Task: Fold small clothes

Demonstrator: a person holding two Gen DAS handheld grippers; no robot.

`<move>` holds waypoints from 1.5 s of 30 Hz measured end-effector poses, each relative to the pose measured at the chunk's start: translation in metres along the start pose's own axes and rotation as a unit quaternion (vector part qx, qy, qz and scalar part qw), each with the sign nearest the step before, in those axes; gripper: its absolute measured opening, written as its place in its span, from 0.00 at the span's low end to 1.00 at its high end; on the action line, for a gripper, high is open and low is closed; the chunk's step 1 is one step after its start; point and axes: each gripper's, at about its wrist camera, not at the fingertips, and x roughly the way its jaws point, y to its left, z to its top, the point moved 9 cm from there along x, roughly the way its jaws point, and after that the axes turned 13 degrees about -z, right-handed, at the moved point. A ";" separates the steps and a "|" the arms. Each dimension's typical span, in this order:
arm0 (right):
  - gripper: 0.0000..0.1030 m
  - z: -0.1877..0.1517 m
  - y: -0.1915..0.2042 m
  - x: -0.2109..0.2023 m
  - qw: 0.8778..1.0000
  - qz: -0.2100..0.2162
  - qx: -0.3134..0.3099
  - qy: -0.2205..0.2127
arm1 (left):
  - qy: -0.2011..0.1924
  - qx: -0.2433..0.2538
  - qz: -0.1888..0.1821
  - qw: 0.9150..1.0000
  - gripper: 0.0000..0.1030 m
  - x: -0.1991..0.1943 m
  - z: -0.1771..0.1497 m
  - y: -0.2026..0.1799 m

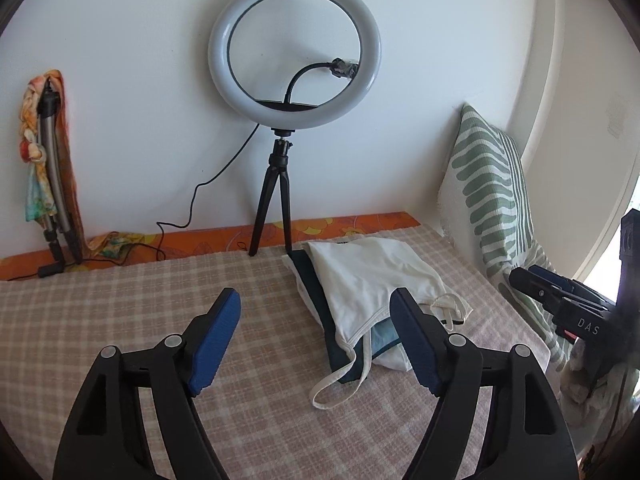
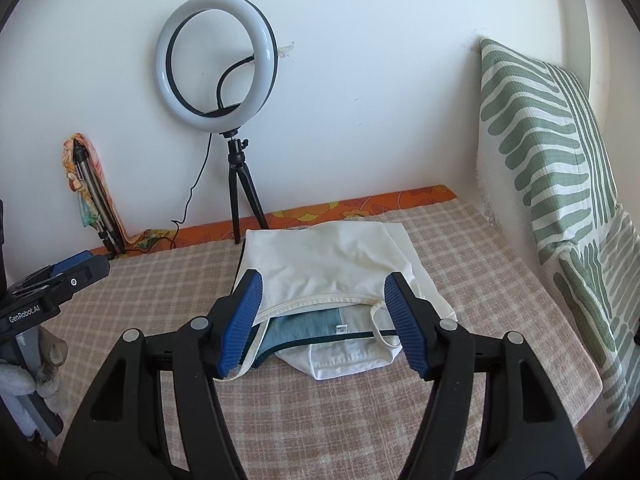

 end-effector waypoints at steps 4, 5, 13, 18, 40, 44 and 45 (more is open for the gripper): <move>0.66 -0.013 -0.002 -0.020 1.000 0.012 0.027 -0.005 | 0.000 -0.002 -0.005 1.000 0.75 -0.025 -0.017 0.004; 0.66 -0.017 -0.004 -0.025 0.999 0.014 0.037 -0.005 | 0.001 -0.001 -0.007 1.000 0.75 -0.031 -0.023 0.004; 0.69 -0.045 -0.022 -0.068 0.996 0.003 0.083 -0.018 | 0.003 0.017 -0.006 1.000 0.78 -0.071 -0.065 0.011; 0.85 -0.062 -0.024 -0.080 0.996 -0.020 0.078 -0.027 | 0.007 0.031 0.005 0.999 0.78 -0.084 -0.078 0.011; 1.00 -0.077 0.027 -0.079 0.997 -0.031 0.005 -0.065 | -0.012 0.139 0.149 0.979 1.00 -0.096 -0.091 0.001; 1.00 -0.078 0.030 -0.076 0.998 -0.026 0.009 -0.059 | -0.005 0.143 0.136 0.980 1.00 -0.094 -0.094 -0.004; 1.00 -0.079 0.030 -0.076 0.998 -0.025 0.010 -0.058 | -0.006 0.141 0.133 0.981 1.00 -0.095 -0.094 -0.005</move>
